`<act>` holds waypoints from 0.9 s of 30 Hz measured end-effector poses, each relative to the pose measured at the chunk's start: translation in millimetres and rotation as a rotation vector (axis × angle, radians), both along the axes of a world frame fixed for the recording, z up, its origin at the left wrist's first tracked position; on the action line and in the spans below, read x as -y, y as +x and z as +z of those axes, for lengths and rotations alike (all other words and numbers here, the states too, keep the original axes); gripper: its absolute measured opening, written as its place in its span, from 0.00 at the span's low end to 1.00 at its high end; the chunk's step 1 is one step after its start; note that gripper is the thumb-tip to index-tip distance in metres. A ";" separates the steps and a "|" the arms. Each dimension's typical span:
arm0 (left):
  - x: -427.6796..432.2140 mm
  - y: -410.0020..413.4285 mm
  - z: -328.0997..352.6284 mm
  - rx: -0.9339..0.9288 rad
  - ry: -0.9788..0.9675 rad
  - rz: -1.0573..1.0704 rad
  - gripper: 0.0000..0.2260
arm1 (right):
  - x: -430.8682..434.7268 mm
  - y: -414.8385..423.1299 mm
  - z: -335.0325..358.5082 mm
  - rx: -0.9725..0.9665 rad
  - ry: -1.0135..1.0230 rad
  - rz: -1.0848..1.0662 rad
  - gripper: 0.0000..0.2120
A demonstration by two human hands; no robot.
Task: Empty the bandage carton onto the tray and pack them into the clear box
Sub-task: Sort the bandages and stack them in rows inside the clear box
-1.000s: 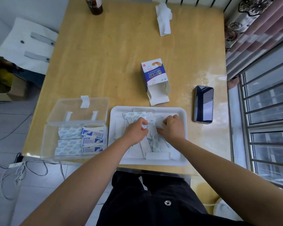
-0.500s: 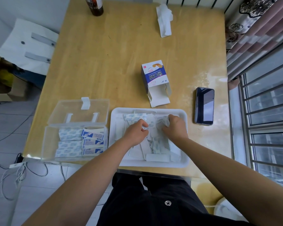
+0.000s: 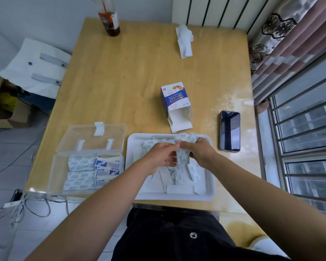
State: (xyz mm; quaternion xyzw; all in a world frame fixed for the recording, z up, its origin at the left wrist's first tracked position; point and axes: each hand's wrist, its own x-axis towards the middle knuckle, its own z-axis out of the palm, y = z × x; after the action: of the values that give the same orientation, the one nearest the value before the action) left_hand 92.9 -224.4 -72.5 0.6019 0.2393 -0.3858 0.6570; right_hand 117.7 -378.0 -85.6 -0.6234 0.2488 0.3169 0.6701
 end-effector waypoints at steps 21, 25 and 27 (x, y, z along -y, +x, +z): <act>-17.6 -9.9 -3.1 -0.027 -0.100 0.212 0.13 | -12.0 -4.0 -0.6 0.044 0.002 0.088 0.12; -17.3 -9.4 -8.4 -0.027 0.030 0.241 0.14 | -12.3 -2.0 -0.8 0.056 -0.048 0.135 0.12; -15.7 -9.3 -10.1 -0.032 0.060 0.251 0.14 | -14.4 -1.7 -1.5 0.056 -0.078 0.181 0.13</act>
State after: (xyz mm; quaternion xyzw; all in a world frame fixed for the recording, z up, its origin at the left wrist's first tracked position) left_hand 83.6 -208.6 -82.6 0.5802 0.3345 -0.3026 0.6781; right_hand 116.0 -363.6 -87.1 -0.6775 0.1848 0.3485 0.6207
